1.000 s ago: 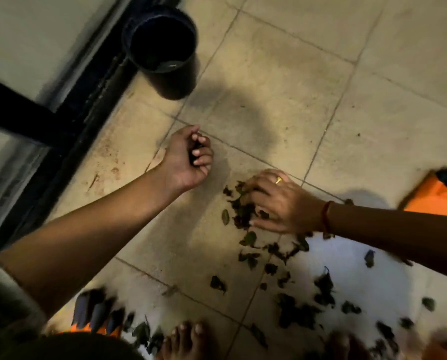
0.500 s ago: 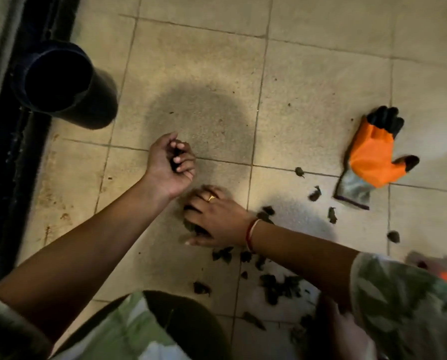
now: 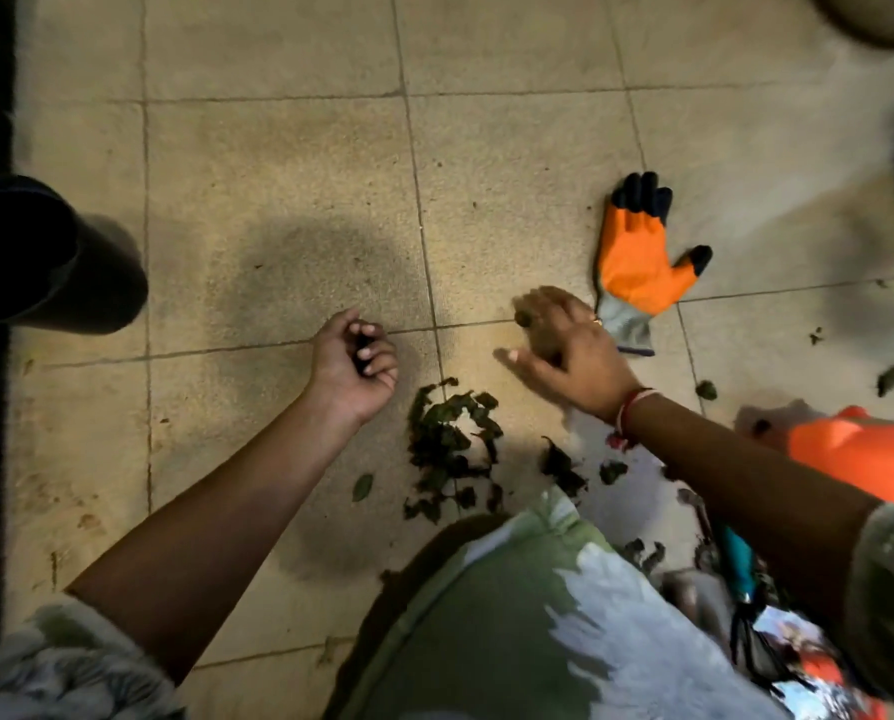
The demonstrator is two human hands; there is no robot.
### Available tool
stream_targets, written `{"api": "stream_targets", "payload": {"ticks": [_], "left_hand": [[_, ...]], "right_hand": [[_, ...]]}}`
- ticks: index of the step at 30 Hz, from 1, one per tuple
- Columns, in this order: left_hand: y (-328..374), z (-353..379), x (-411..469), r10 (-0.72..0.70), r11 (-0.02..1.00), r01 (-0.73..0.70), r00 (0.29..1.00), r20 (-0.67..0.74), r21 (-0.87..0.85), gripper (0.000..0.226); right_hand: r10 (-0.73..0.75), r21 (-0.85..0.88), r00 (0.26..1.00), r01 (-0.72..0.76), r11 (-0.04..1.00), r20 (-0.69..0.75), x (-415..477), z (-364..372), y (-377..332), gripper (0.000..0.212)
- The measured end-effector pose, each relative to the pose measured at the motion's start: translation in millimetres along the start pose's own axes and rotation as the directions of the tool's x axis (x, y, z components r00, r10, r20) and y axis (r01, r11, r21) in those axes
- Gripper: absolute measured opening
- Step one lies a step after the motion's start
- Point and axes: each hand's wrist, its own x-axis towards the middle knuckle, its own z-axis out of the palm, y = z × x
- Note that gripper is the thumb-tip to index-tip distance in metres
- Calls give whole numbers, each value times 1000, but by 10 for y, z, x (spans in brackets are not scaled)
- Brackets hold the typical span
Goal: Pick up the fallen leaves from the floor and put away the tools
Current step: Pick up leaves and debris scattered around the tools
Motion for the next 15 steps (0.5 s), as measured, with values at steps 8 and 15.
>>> {"api": "stream_targets", "payload": {"ticks": [8, 15], "left_hand": [[19, -26, 72, 97, 995, -98, 995, 30, 24, 42], [-2, -374, -69, 227, 973, -225, 974, 24, -60, 37]], "right_hand": [[-45, 112, 993, 33, 993, 111, -300, 542, -279, 63], [-502, -108, 865, 499, 860, 3, -403, 1025, -907, 53]]}}
